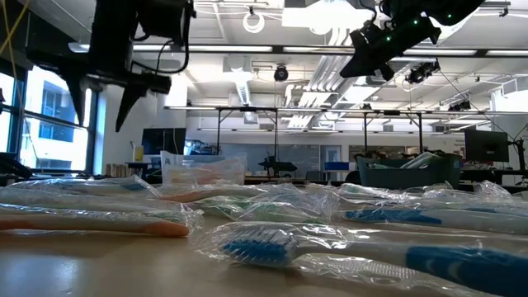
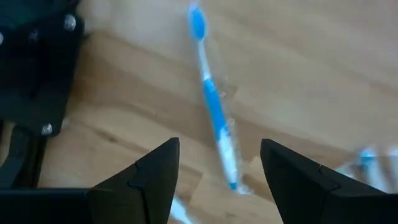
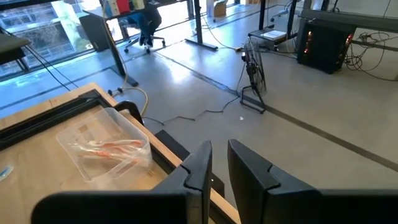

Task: Pick & Place Toothbrushes
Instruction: Put the blue toothbrush into the gray bin

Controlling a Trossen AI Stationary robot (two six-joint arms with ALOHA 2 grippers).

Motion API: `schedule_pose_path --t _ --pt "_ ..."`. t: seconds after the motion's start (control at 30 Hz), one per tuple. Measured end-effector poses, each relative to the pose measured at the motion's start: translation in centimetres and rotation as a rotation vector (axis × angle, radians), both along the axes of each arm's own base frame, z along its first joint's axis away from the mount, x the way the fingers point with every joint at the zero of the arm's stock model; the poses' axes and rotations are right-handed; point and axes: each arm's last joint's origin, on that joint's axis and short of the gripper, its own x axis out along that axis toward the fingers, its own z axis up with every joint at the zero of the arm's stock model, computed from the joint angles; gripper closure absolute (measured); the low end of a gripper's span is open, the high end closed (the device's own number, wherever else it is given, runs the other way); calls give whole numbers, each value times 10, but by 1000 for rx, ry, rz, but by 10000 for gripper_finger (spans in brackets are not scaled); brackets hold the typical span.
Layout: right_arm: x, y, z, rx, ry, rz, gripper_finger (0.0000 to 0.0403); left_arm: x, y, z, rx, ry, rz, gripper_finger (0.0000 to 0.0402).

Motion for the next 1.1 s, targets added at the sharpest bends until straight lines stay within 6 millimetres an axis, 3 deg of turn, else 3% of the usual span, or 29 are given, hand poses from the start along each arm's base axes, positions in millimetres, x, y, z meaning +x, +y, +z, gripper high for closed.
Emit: schedule_pose_path --t 0.2,0.33,0.53,1.1 --pt "0 0 0 -7 12 4 357 10 -1 -37 -53 -136 -30 184" --pt "0 0 0 -20 23 9 357 6 -1 -54 -47 -138 0 184" --pt "0 0 0 -25 29 11 357 -5 -3 -69 -90 -79 31 184" --pt "0 0 -1 -21 26 10 357 -14 -1 -95 27 -101 51 184"
